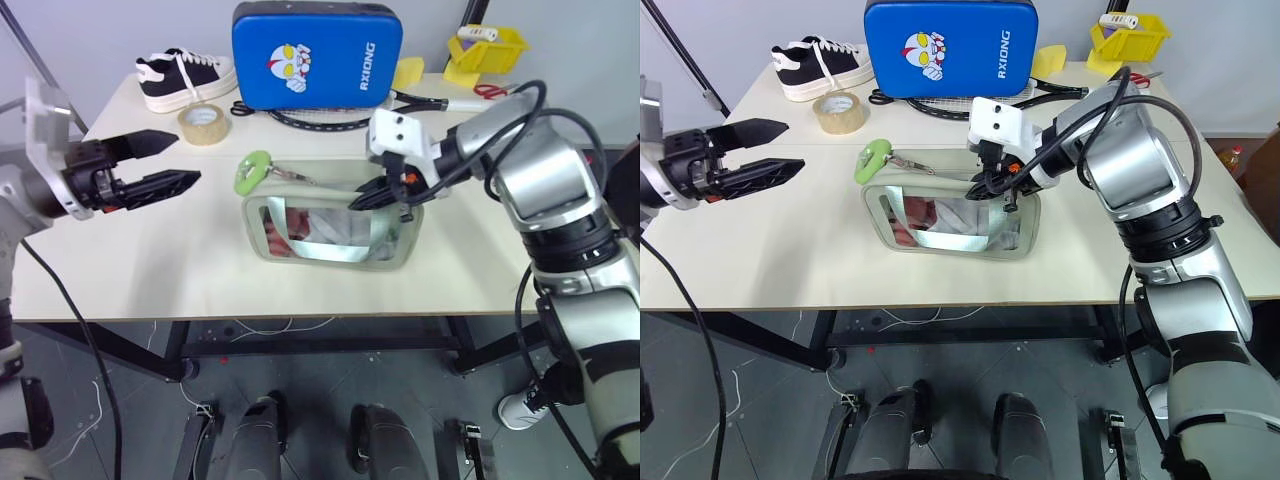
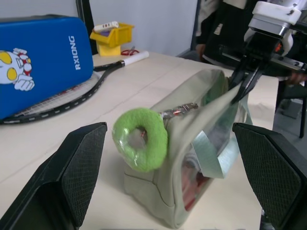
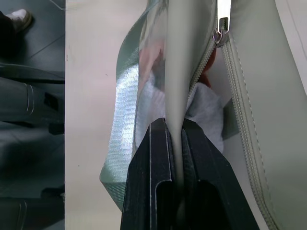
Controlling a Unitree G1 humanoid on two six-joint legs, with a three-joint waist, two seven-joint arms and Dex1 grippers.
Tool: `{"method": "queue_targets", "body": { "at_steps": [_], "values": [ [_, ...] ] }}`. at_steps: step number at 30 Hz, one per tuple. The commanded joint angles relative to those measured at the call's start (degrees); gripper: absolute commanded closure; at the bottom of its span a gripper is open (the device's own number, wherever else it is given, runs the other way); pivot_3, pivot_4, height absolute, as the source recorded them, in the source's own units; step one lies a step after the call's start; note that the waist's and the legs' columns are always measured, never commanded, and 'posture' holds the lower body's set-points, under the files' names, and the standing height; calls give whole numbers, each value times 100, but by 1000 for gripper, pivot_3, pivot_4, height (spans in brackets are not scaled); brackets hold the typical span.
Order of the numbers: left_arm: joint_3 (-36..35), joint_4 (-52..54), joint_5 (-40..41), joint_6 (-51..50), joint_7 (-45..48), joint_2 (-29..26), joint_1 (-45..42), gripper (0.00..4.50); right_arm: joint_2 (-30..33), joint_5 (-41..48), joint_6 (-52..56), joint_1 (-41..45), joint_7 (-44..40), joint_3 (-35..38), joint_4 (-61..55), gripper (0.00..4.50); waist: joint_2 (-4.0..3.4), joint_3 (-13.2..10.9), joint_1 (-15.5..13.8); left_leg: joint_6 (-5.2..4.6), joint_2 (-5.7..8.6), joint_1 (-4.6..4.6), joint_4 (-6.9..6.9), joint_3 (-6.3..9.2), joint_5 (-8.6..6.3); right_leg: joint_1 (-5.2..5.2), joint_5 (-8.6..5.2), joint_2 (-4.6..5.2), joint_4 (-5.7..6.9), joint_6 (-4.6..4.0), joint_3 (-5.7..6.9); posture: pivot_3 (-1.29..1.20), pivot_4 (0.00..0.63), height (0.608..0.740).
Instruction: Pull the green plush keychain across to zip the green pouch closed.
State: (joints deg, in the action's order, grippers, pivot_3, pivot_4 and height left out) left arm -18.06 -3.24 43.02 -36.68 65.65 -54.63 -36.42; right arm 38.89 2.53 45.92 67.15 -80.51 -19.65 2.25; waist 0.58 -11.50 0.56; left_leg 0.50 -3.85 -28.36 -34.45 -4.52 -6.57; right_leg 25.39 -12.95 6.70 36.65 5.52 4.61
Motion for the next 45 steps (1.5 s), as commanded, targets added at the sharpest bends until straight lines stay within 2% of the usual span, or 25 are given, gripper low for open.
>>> {"method": "queue_targets", "body": {
  "at_steps": [1,4,9,10,16,19,25,26,35,43,45],
  "values": [
    [39,73,-43,100,64,11,-126,0,147,61,-5,-92,207,139,-249,4114,0,0,2,0,0,0,1,0,0,-1,1,0,-2,1,0,0,150,723],
    [47,101,-28,82,62,32,-128,0,226,65,-81,-154,383,226,-202,2953,0,0,10,0,0,-2,0,-1,1,0,6,0,-1,11,0,0,150,723],
    [59,187,13,31,43,87,-73,0,671,295,-2,-175,462,651,-357,270,0,0,-9,-1,0,-2,0,0,1,0,8,0,-1,14,0,0,150,723],
    [64,190,9,33,39,101,-69,0,781,362,30,-213,430,716,-454,44,0,0,-15,-1,0,-2,-1,0,1,-1,7,0,-2,14,0,0,150,723],
    [131,102,-53,62,59,157,-120,0,1410,627,108,-921,425,864,-1190,44,3,2,2,-1,0,0,0,0,0,-7,0,0,-14,0,0,0,150,723],
    [251,1,-173,135,86,193,-197,0,1435,488,49,-1078,667,746,-1141,903,2,1,15,-1,0,0,0,-1,0,-6,1,0,-16,-2,0,0,150,723],
    [856,-465,-709,510,319,416,-513,0,1346,560,36,-1079,851,736,-1044,4070,2,1,-6,-2,0,-2,-6,-1,0,-7,3,0,-16,-2,-1,0,150,723],
    [958,-584,-836,617,352,469,-571,0,1348,563,24,-1083,864,731,-1035,4454,2,1,-8,-2,0,-3,-11,-1,0,-7,5,0,-16,1,0,0,150,723],
    [1014,-2778,-1331,818,-43,1235,-1868,0,1382,628,-76,-1162,914,742,-1066,4454,3,1,-5,-26,-1,-15,-57,0,-15,-19,7,1,-13,5,0,0,150,723],
    [1123,-3766,-1627,845,-82,1615,-2260,0,1434,704,-69,-1205,960,806,-1152,4454,3,1,-2,-29,-1,-16,-65,0,-15,-18,11,1,-4,15,0,0,150,723],
    [1182,-3812,-1703,830,-48,1734,-2270,576,1443,718,-61,-1186,986,813,-1131,4500,3,1,-8,-29,-1,-16,-66,2,-16,-20,11,1,-3,14,0,0,150,723]
  ]
}}
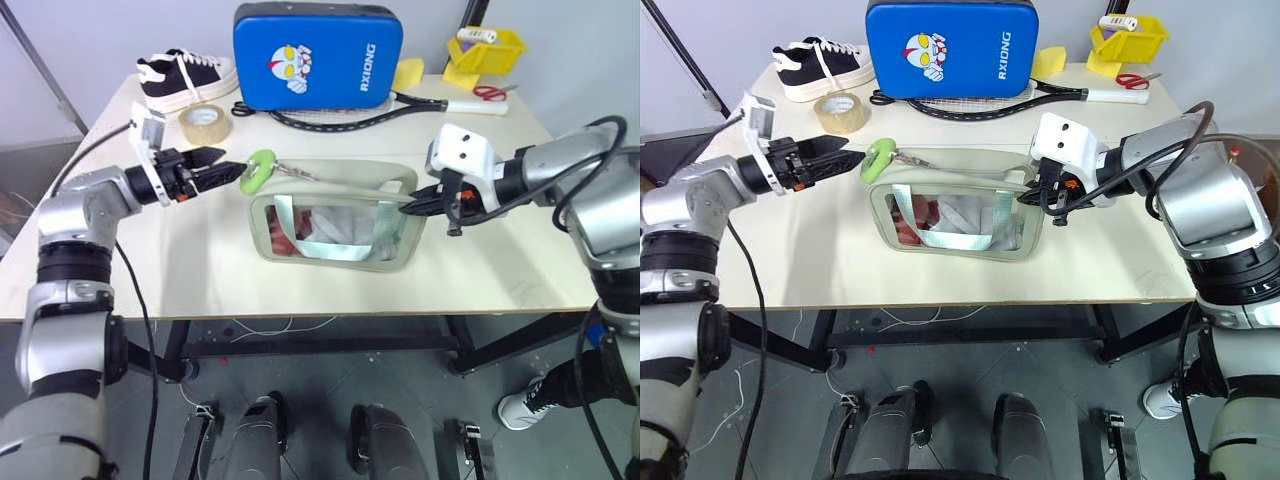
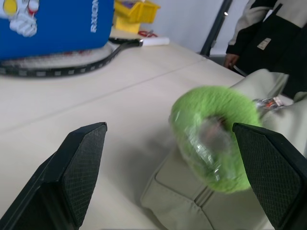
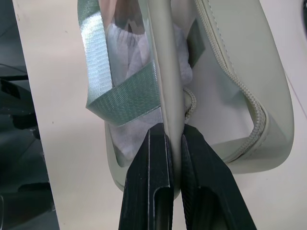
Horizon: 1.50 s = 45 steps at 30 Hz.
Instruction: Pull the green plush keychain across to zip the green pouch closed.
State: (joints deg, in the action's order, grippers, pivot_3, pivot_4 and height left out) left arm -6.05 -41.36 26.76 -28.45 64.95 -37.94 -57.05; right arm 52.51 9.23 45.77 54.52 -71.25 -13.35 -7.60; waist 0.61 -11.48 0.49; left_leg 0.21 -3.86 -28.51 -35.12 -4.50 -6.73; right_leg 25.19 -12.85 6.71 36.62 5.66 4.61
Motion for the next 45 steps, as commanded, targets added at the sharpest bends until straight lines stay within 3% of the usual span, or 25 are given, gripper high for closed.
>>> {"method": "queue_targets", "body": {
  "at_steps": [1,8,14,21,25,29,34,37,38,45],
  "values": [
    [4,10,-99,-3,42,125,-204,854,85,53,-47,90,66,182,-131,4500,0,0,-1,0,0,0,0,-1,0,0,0,1,0,0,0,0,150,723],
    [-31,235,-135,-113,94,322,-140,4439,47,52,-35,163,130,167,-39,4500,0,0,9,-1,0,0,0,0,0,1,1,1,2,1,0,0,150,723],
    [-187,483,-76,-78,131,162,-82,4481,-9,55,-16,206,212,163,31,4500,0,0,6,-1,0,0,-1,0,0,0,0,1,2,0,0,0,150,723],
    [-675,1600,770,-878,181,114,-216,4481,-61,107,38,213,284,143,25,4500,0,0,7,-1,0,0,1,1,0,1,0,1,3,1,0,0,150,723],
    [-284,2343,770,-1131,29,388,-105,4481,-91,113,52,240,301,125,40,4500,0,0,-31,-1,0,1,-7,3,0,-9,0,1,2,0,0,0,150,723],
    [131,2391,458,-1196,-329,687,-163,4481,-115,98,58,252,314,122,51,4500,0,0,-61,-13,1,5,-7,3,8,-11,0,1,4,1,0,0,150,723],
    [286,1960,87,-1044,-691,745,-338,2027,-140,91,87,275,338,117,66,4500,0,0,-65,-16,1,5,-7,2,9,-7,0,1,7,3,0,0,150,723],
    [94,2012,137,-1058,-612,497,-339,387,-146,99,136,269,368,142,56,4500,0,0,-61,-15,1,4,-7,2,9,-6,0,1,7,3,0,0,150,723],
    [51,2028,149,-1041,-553,391,-307,79,-148,105,148,265,373,147,51,4500,0,0,-58,-15,1,4,-6,2,8,-5,0,1,7,2,0,0,150,723],
    [-56,2586,340,-867,407,-410,534,79,-172,91,134,259,409,132,100,4500,0,0,-29,-1,0,4,-1,2,0,-1,-1,1,6,1,0,0,150,723]
  ]
}}
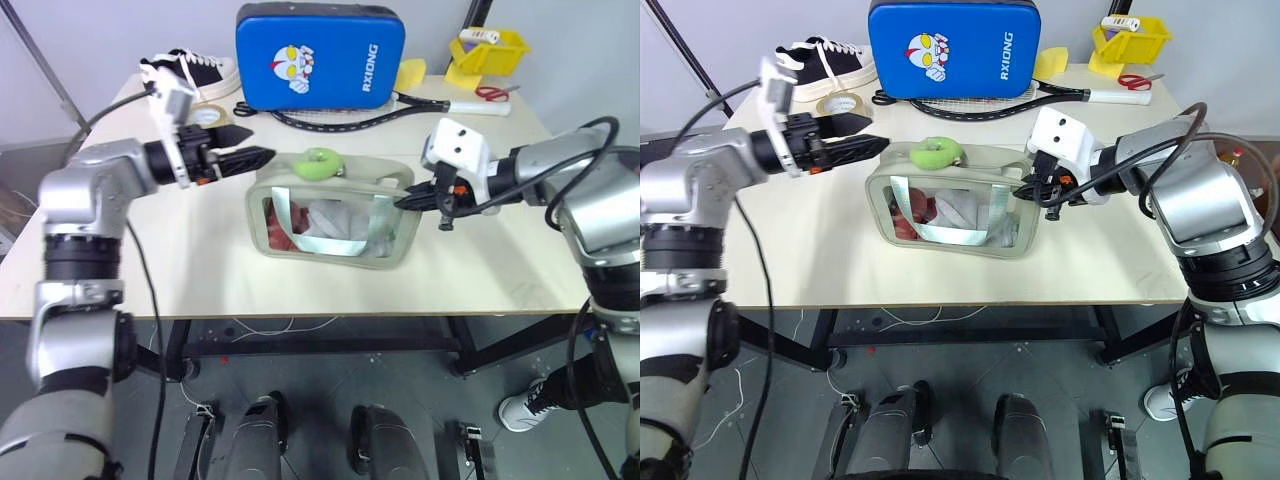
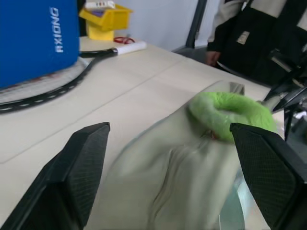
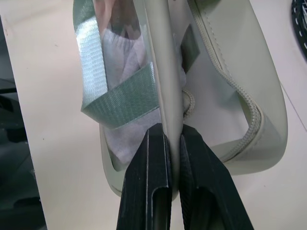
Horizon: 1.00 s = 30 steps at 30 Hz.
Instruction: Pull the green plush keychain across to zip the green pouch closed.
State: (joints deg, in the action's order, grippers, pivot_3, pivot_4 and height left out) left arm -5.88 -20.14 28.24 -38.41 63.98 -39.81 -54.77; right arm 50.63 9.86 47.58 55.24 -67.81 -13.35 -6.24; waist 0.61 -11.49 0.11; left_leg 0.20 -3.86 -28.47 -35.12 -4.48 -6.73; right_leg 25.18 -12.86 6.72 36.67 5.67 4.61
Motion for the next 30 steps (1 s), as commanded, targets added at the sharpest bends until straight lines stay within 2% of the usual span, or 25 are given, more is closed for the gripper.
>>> {"method": "queue_targets", "body": {
  "at_steps": [1,2,5,7,11,12,15,16,17,22,24,30],
  "values": [
    [-44,582,219,128,648,-284,450,79,9,25,-56,193,67,129,-21,4500,0,0,8,1,0,0,1,0,-1,-1,-1,0,0,-1,0,0,150,723],
    [5,700,228,139,758,-317,592,79,2,24,-64,200,67,126,-9,4500,0,0,-1,1,0,0,0,0,-1,-1,-3,1,-1,-5,0,0,150,723],
    [210,818,43,317,794,-254,817,968,-9,24,-94,217,54,117,28,4500,0,0,-57,2,0,-1,-3,1,-1,-2,-9,1,-1,-17,0,0,150,723],
    [349,753,-157,535,693,-169,875,1897,-14,21,-104,233,50,113,54,4500,0,0,-77,2,0,-1,-3,0,-1,-2,-10,2,-2,-18,0,0,150,723],
    [433,693,-340,779,554,-25,887,4111,-18,32,-120,243,42,131,51,4500,0,0,-79,2,0,-1,-3,-1,-1,-3,-9,2,-1,-17,0,0,150,723],
    [425,701,-350,776,531,-1,888,4469,-20,36,-137,238,45,140,47,4500,0,0,-80,1,0,-1,-3,-1,-1,-2,-9,2,-1,-17,0,0,150,723],
    [410,740,-448,799,350,46,917,4469,16,40,-182,193,34,158,5,4500,0,0,-80,1,0,-1,-3,-1,-1,-2,-9,2,-1,-17,0,0,150,723],
    [427,751,-493,815,317,41,929,4500,43,61,-161,180,11,169,-26,3706,0,0,-82,1,0,-1,-3,-1,-1,-3,-9,2,-1,-16,0,0,150,723],
    [417,787,-484,801,292,51,942,4500,39,201,-89,199,-45,278,-77,3494,0,0,-82,1,0,-1,-3,-1,-1,-4,-9,2,-1,-16,0,0,150,723],
    [397,1101,-374,665,220,77,1081,4500,-312,928,148,660,91,960,-149,819,-1,0,-81,1,0,1,-3,0,-1,-4,-4,2,1,-8,0,0,150,723],
    [407,1215,-359,644,177,102,1147,4500,-573,1023,203,848,230,882,-207,24,-1,1,-80,1,0,1,-2,1,-1,-5,-3,2,0,-5,1,0,150,723],
    [355,1489,-288,496,44,146,1289,4500,-1373,586,-43,1129,721,104,170,24,1,6,-91,0,0,8,-2,1,-4,-11,-10,3,-5,-19,2,0,150,723]
  ]
}}
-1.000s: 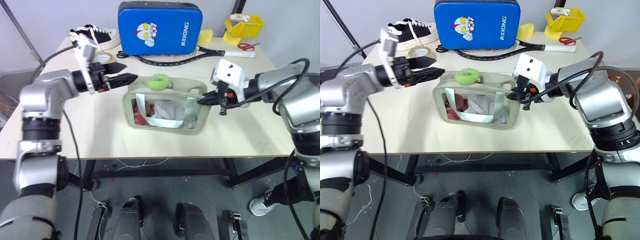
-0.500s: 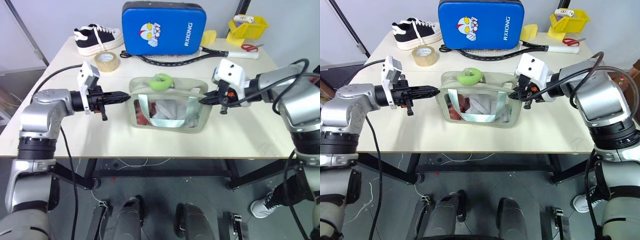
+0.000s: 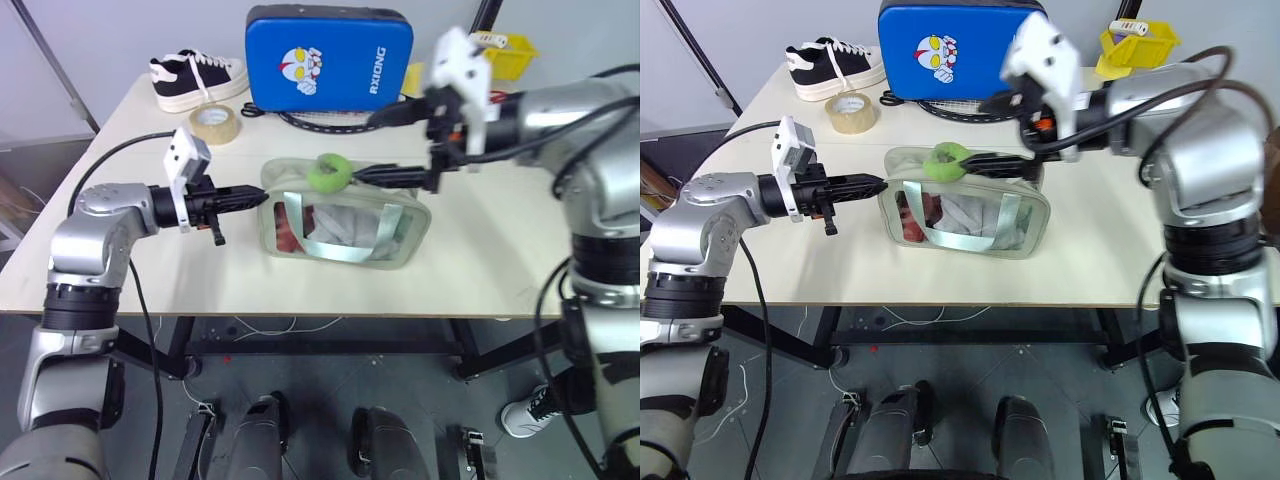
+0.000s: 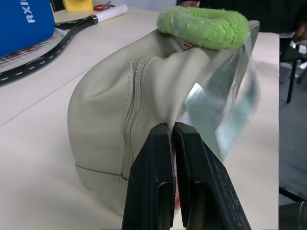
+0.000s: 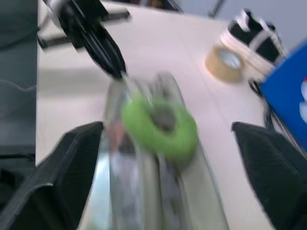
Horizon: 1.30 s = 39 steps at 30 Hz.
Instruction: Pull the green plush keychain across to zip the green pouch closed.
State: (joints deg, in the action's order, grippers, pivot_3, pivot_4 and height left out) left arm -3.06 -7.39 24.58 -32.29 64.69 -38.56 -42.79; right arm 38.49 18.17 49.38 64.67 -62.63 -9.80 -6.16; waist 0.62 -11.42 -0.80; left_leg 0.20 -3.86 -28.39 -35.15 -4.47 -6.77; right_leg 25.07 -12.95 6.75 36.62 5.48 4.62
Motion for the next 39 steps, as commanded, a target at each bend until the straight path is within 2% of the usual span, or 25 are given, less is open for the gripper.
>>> {"method": "queue_targets", "body": {
  "at_steps": [1,3,4,6,12,18,25,29,33,37,39],
  "values": [
    [67,251,89,-133,-34,17,114,4500,-230,-349,-304,212,244,-389,248,24,0,0,-6,0,0,-3,0,-1,0,-1,0,0,-1,0,0,0,150,723],
    [55,295,106,-181,-64,-3,157,4500,-380,-561,-407,309,322,-677,474,24,0,0,-3,-1,2,-9,-2,-1,1,1,1,1,-1,2,0,0,150,723],
    [52,305,114,-198,-76,-9,167,4500,-426,-638,-449,346,339,-760,564,540,0,0,-2,-1,2,-9,-3,-3,1,0,2,1,-1,3,0,0,150,723],
    [53,327,130,-211,-93,-23,175,4500,-513,-769,-449,490,428,-815,831,1286,0,0,1,-1,2,-6,-3,-3,1,-1,2,1,1,3,0,0,150,723],
    [24,305,122,-222,-134,-73,154,4500,-360,-616,-1,594,444,-489,896,4439,0,0,1,-1,2,-6,-3,-3,1,-1,7,1,1,12,0,0,150,723],
    [41,175,68,-178,-180,-23,81,4500,188,-761,251,513,692,-179,1164,4439,0,0,-10,0,2,-5,-1,-3,0,1,2,1,0,3,0,0,150,723],
    [-91,199,122,-286,-335,-73,202,4500,1976,-1587,-311,-378,1102,33,1734,4439,0,0,-41,-6,3,-7,4,-12,-5,7,3,6,-44,-4,1,0,150,723],
    [-163,356,208,-373,-440,-114,349,4500,2482,-2003,-503,-1134,1355,-61,1670,4439,-9,1,37,-14,2,-5,10,-22,-10,-8,4,6,-43,-2,-6,0,150,723],
    [-235,454,271,-413,-598,-123,437,4500,2410,-2017,-453,-1943,1462,-60,1174,4439,-10,2,22,-15,0,-2,11,-20,-10,-9,4,3,-40,0,-6,0,150,723],
    [-326,774,429,-540,-768,-117,640,4500,1420,-1459,279,-3036,1595,-181,-250,4439,-1,13,47,-16,-1,5,5,-15,-10,-23,3,3,-41,-1,-6,0,150,723],
    [-353,871,491,-584,-850,-107,693,4500,1175,-1571,405,-3304,1746,-319,-417,4439,-10,15,61,-17,-4,12,5,-11,-10,-30,3,-2,-39,-1,-5,0,150,723]
  ]
}}
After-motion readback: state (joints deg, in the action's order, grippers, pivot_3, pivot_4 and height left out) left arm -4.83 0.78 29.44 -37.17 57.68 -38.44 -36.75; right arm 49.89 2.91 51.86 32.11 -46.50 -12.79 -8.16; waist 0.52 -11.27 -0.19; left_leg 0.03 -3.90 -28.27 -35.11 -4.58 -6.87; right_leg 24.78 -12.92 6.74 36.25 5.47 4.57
